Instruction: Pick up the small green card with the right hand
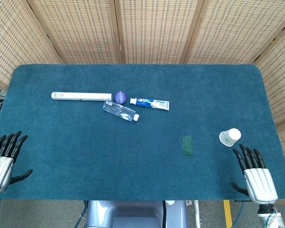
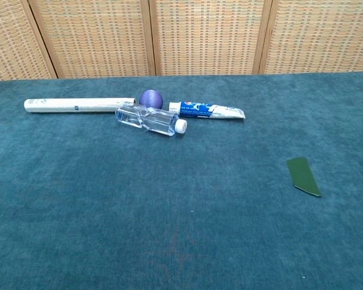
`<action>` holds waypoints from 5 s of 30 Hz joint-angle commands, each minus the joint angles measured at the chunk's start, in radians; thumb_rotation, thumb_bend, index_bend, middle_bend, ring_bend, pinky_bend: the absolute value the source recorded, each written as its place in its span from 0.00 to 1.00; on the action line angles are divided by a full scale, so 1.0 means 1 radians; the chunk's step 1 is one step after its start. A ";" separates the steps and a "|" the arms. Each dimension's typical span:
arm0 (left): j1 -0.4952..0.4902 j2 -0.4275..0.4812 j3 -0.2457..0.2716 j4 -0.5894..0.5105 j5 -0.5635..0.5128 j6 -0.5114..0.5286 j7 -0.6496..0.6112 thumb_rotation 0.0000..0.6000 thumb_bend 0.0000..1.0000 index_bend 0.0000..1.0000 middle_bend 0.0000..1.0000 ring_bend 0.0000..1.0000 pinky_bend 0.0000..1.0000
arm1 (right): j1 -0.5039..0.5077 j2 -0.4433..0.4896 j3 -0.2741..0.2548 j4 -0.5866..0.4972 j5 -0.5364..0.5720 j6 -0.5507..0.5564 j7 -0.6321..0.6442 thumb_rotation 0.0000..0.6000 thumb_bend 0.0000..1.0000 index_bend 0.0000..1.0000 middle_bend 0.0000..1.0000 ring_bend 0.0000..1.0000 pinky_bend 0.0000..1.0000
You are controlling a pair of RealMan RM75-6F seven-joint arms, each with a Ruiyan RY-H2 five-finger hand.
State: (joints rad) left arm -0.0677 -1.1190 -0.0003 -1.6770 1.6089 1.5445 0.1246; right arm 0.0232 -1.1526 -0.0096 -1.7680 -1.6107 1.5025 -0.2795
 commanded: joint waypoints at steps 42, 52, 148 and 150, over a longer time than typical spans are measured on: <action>-0.015 0.006 -0.012 0.024 -0.042 -0.037 -0.062 1.00 0.08 0.00 0.00 0.00 0.00 | 0.286 -0.512 0.200 0.111 0.396 -0.263 -0.303 1.00 0.16 0.00 0.00 0.00 0.00; -0.018 0.002 -0.011 0.026 -0.045 -0.045 -0.058 1.00 0.08 0.00 0.00 0.00 0.00 | 0.307 -0.565 0.201 0.214 0.395 -0.252 -0.245 1.00 0.16 0.00 0.00 0.00 0.00; -0.026 -0.017 0.002 0.025 -0.038 -0.059 -0.022 1.00 0.08 0.00 0.00 0.00 0.00 | 0.420 -0.604 0.255 0.475 0.544 -0.348 -0.142 1.00 0.21 0.00 0.00 0.00 0.00; -0.026 -0.016 0.001 0.025 -0.038 -0.058 -0.022 1.00 0.08 0.00 0.00 0.00 0.00 | 0.420 -0.604 0.252 0.471 0.547 -0.349 -0.146 1.00 0.21 0.02 0.00 0.00 0.00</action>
State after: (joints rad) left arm -0.0942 -1.1355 0.0009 -1.6518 1.5709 1.4861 0.1024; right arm 0.4436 -1.7563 0.2429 -1.2959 -1.0639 1.1541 -0.4251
